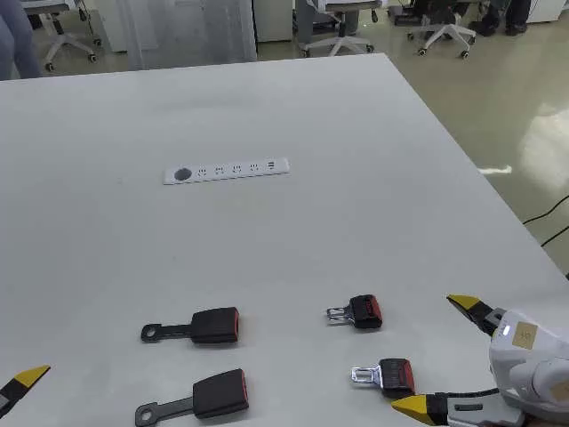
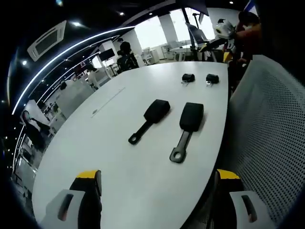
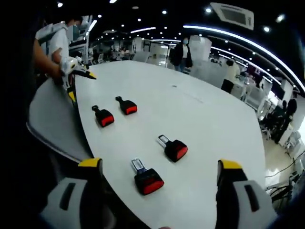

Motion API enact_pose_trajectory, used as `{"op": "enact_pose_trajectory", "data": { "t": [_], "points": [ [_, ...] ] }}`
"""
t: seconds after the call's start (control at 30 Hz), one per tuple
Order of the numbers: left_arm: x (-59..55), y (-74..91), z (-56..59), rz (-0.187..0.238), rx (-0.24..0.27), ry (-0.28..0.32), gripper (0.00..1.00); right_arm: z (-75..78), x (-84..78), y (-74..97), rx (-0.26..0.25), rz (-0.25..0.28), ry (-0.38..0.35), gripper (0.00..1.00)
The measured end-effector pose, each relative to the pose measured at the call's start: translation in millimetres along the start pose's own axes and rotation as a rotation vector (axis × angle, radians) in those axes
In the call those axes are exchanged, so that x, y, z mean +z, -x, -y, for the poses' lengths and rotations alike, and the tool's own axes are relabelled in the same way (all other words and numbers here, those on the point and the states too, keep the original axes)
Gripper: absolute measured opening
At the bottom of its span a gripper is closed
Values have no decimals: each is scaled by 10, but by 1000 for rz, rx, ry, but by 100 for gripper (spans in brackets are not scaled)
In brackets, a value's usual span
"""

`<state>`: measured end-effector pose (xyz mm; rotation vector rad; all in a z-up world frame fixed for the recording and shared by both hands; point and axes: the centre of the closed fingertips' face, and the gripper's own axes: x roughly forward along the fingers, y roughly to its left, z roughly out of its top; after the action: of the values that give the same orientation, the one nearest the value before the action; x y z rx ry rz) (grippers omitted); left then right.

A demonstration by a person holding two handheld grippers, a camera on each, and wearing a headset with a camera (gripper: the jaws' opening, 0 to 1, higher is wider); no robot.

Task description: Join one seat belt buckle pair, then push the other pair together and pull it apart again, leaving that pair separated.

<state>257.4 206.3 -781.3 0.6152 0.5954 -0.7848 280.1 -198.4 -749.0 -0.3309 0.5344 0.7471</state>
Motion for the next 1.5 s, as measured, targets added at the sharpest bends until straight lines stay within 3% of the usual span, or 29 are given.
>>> {"op": "enact_pose_trajectory", "data": {
  "t": [0.27,0.5,0.53,0.6,0.8,1.07,1.5],
  "points": [
    [-67,-21,-32,0,1,-1,100,-8,-5,12,8,0,2,100],
    [-119,-42,-39,2,1,3,100,48,-36,22,-1,-30,-16,100],
    [-131,-48,-42,1,2,1,100,98,-23,25,-28,-21,-30,100],
    [-150,-56,-41,-3,1,1,100,65,-75,34,0,-58,-50,100],
    [-166,-67,-43,-1,1,5,100,65,-34,41,-3,-29,-68,98],
    [-151,-70,-36,2,-1,8,100,47,-47,33,-1,-52,-15,92],
    [-123,-58,-20,-7,-4,10,100,53,-68,26,-3,-78,30,100]
  ]
}}
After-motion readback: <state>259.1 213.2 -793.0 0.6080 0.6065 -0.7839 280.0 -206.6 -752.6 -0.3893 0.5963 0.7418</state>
